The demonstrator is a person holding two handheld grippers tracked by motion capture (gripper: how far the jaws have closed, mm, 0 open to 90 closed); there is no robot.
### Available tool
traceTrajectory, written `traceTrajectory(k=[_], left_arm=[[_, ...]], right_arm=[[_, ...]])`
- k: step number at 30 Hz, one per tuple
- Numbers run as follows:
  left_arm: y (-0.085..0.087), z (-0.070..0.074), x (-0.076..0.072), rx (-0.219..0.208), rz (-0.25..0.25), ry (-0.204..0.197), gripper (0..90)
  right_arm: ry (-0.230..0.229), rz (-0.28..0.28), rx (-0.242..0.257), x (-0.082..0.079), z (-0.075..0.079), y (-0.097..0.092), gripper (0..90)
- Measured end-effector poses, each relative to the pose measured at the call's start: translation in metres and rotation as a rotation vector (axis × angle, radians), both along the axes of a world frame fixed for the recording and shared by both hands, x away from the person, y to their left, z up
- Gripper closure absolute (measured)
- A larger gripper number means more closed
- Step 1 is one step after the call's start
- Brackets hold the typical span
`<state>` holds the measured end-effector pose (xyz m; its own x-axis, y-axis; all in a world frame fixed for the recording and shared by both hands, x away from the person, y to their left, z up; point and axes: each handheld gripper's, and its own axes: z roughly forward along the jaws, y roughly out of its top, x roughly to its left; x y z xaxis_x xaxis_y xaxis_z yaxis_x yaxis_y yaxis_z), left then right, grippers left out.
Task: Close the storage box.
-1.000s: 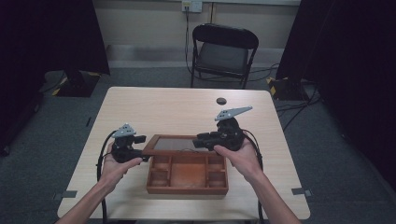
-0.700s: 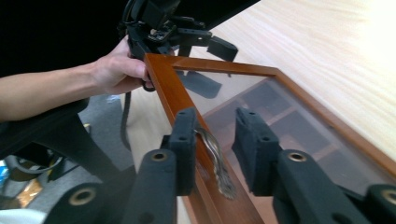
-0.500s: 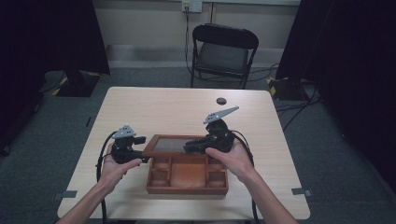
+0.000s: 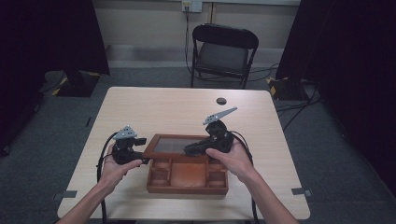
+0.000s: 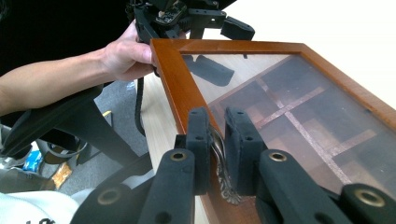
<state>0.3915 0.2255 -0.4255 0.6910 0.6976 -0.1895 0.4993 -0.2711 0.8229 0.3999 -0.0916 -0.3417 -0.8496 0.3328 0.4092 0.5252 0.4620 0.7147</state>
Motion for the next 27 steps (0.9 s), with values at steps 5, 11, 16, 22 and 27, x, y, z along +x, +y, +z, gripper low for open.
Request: traceTrajectory(k=[5,11,16,22,27], left_arm=[[0.002,-0.001,0.002,0.001,-0.003,0.009,16.3],[0.005,-0.004,0.005,-0.003,0.005,0.030,16.9],[0.008,-0.005,0.006,0.010,0.009,0.041,16.4],[0.017,-0.007,0.007,0.043,0.037,0.064,17.2],[0.026,-0.006,0.009,0.052,0.063,0.061,17.8]], right_arm=[[-0.006,-0.001,-0.011,-0.001,0.000,0.001,81.3],[-0.018,0.002,-0.018,-0.003,-0.001,0.002,81.5],[-0.025,0.010,-0.033,-0.006,-0.002,0.002,81.6],[-0.028,0.013,-0.044,-0.009,-0.005,0.003,81.6],[-0.039,0.013,-0.052,-0.012,-0.007,0.004,81.6]])
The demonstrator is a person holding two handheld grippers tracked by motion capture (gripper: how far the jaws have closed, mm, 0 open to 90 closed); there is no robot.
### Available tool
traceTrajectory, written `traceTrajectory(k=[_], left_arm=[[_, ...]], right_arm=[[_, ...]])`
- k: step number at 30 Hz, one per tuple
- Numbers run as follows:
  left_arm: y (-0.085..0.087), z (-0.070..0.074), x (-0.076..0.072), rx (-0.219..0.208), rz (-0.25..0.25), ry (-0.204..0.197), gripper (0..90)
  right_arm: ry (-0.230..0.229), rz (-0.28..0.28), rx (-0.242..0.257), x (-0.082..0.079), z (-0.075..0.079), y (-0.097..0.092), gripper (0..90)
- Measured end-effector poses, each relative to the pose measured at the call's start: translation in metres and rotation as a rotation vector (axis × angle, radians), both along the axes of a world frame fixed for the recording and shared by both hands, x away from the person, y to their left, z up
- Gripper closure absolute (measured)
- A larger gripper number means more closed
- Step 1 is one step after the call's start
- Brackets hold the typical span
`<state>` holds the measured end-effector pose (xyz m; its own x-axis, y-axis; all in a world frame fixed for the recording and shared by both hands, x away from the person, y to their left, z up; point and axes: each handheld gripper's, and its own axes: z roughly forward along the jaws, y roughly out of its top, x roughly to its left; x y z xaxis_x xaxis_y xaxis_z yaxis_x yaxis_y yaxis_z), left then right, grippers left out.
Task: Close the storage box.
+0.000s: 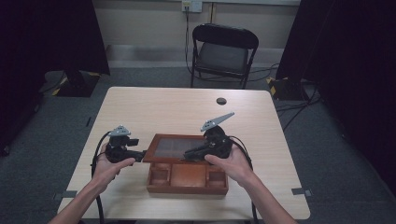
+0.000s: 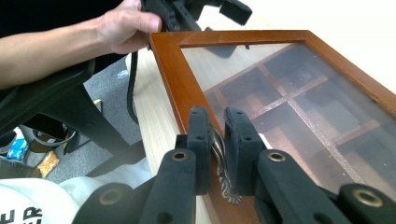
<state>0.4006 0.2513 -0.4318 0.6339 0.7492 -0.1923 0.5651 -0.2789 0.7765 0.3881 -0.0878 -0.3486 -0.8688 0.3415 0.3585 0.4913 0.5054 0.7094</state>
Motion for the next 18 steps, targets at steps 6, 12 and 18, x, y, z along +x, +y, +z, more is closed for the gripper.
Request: traceTrajectory(k=[6,12,18], left_arm=[[0.013,0.002,0.000,0.032,0.010,-0.006,18.1],[0.022,0.002,-0.003,0.031,0.027,-0.002,18.6],[0.026,-0.003,-0.003,0.026,0.041,0.012,18.7]], right_arm=[[-0.001,0.018,-0.024,-0.006,-0.009,0.003,81.6],[-0.012,0.026,-0.056,-0.014,-0.019,0.006,81.6],[-0.022,0.023,-0.068,-0.022,-0.033,0.006,81.5]])
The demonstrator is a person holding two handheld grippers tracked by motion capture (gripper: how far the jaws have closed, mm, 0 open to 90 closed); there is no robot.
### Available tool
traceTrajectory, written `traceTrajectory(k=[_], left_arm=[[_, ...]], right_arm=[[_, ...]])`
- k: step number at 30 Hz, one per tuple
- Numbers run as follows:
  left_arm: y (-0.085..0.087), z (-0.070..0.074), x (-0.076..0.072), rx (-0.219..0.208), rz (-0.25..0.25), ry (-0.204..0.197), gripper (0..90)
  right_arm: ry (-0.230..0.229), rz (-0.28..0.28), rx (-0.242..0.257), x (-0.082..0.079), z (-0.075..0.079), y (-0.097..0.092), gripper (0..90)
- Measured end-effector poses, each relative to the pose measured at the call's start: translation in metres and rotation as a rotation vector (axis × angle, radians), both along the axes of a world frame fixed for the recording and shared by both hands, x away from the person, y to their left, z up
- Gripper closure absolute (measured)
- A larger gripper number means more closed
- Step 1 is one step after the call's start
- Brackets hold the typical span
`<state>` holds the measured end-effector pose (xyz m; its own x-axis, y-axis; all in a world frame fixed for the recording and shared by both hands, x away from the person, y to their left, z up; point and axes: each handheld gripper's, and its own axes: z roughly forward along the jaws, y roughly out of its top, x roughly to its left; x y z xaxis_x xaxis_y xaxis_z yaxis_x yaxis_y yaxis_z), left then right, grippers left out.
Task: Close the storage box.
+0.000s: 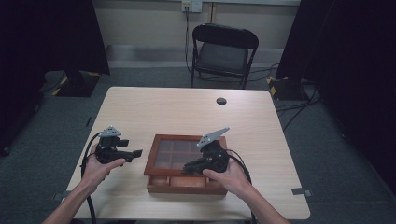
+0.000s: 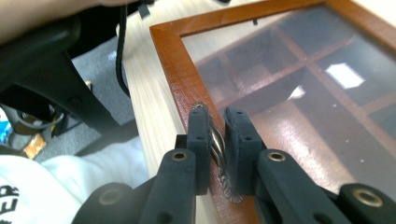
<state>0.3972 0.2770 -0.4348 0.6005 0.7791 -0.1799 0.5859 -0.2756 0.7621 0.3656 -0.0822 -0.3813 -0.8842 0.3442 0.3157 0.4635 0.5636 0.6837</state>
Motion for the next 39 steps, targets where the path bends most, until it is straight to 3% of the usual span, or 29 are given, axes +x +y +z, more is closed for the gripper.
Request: traceTrajectory(k=[20,24,39], left_arm=[[0.000,-0.005,0.002,0.011,-0.010,0.019,19.1],[0.000,-0.004,0.002,0.004,-0.007,0.007,19.3],[0.002,-0.002,0.001,-0.009,0.010,-0.003,20.5]], right_arm=[[0.007,0.027,-0.062,-0.006,-0.022,0.008,81.6],[0.035,0.029,-0.073,-0.005,-0.028,0.008,81.7],[0.051,0.034,-0.104,-0.005,-0.038,0.011,81.8]])
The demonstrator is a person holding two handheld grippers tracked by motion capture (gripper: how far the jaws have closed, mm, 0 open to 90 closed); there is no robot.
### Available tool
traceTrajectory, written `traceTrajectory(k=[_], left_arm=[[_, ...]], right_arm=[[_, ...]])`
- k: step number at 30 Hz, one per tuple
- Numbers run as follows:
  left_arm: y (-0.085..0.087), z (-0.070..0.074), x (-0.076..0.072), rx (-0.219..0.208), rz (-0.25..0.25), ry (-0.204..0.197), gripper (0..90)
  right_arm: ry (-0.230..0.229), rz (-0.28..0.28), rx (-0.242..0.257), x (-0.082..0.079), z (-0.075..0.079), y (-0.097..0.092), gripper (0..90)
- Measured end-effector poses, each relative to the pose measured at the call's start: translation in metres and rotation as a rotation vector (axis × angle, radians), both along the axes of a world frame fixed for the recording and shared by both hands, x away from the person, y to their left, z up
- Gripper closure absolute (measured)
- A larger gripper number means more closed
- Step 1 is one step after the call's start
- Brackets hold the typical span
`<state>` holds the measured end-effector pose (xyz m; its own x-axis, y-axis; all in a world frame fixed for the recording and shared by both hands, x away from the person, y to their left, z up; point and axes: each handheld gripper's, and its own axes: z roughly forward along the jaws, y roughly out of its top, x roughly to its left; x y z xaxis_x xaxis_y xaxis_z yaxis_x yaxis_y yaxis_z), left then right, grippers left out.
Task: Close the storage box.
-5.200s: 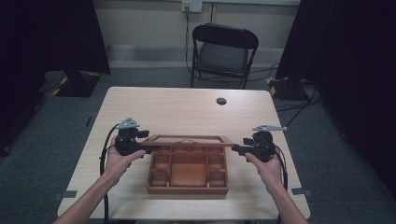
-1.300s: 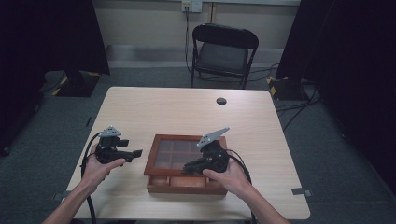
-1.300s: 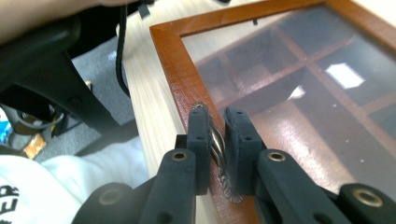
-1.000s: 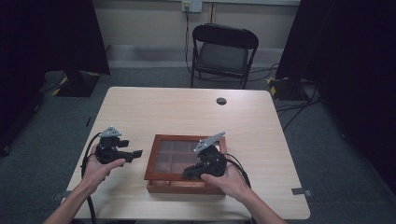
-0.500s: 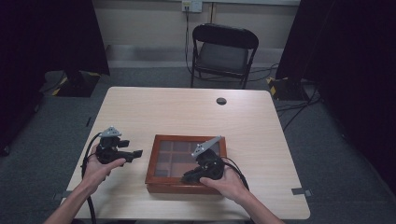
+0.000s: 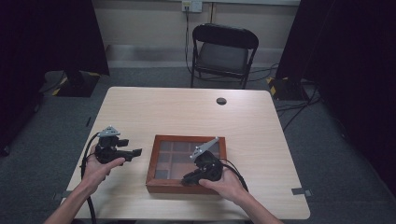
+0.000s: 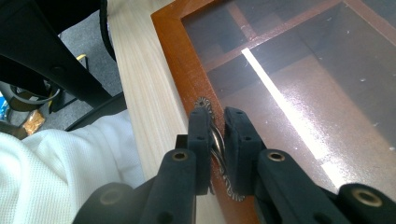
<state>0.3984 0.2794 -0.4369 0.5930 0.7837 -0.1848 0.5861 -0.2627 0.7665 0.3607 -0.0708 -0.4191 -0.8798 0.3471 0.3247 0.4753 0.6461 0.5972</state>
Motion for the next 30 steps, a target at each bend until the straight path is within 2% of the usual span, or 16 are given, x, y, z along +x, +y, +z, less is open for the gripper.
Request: traceTrajectory(k=[5,9,13,17,22,23,24,25,26,27,28,29,30], left_arm=[[-0.001,-0.001,0.000,0.001,0.000,0.008,20.5],[-0.001,-0.001,0.000,0.000,-0.006,0.009,20.5],[-0.003,-0.003,0.000,0.010,-0.010,0.021,20.5],[-0.004,-0.002,0.000,0.011,-0.019,0.023,20.5],[-0.003,-0.003,0.001,0.005,-0.007,0.034,20.5],[-0.003,-0.003,0.001,0.005,-0.007,0.034,20.5],[-0.003,-0.003,0.002,0.009,-0.002,0.037,20.5],[-0.003,-0.002,0.002,0.011,-0.001,0.038,20.6],[-0.004,-0.001,0.002,0.005,-0.003,0.034,20.6],[-0.004,-0.001,0.002,0.005,-0.003,0.034,20.6],[-0.005,-0.001,0.002,0.008,-0.003,0.032,20.6],[-0.005,-0.001,0.002,0.010,-0.007,0.036,20.6],[-0.005,-0.001,0.002,0.018,-0.012,0.035,20.6]], right_arm=[[0.002,0.003,-0.020,-0.001,-0.005,0.002,81.8],[-0.003,-0.003,-0.012,-0.002,-0.006,0.001,81.7],[0.011,-0.024,0.008,-0.002,-0.008,-0.001,81.0],[0.004,-0.041,0.016,-0.002,-0.008,-0.002,76.7],[-0.020,-0.117,0.077,0.005,0.004,-0.012,62.8],[-0.020,-0.117,0.077,0.005,0.004,-0.012,62.8],[-0.025,-0.135,0.083,0.007,0.006,-0.014,57.9],[-0.029,-0.165,0.091,0.009,0.009,-0.018,53.7],[-0.027,-0.204,0.101,0.013,0.013,-0.025,45.5],[-0.027,-0.204,0.101,0.013,0.013,-0.025,45.5],[-0.039,-0.262,0.095,0.016,0.016,-0.033,38.9],[-0.039,-0.262,0.095,0.016,0.016,-0.033,38.9],[-0.045,-0.294,0.106,0.019,0.019,-0.042,35.3]])
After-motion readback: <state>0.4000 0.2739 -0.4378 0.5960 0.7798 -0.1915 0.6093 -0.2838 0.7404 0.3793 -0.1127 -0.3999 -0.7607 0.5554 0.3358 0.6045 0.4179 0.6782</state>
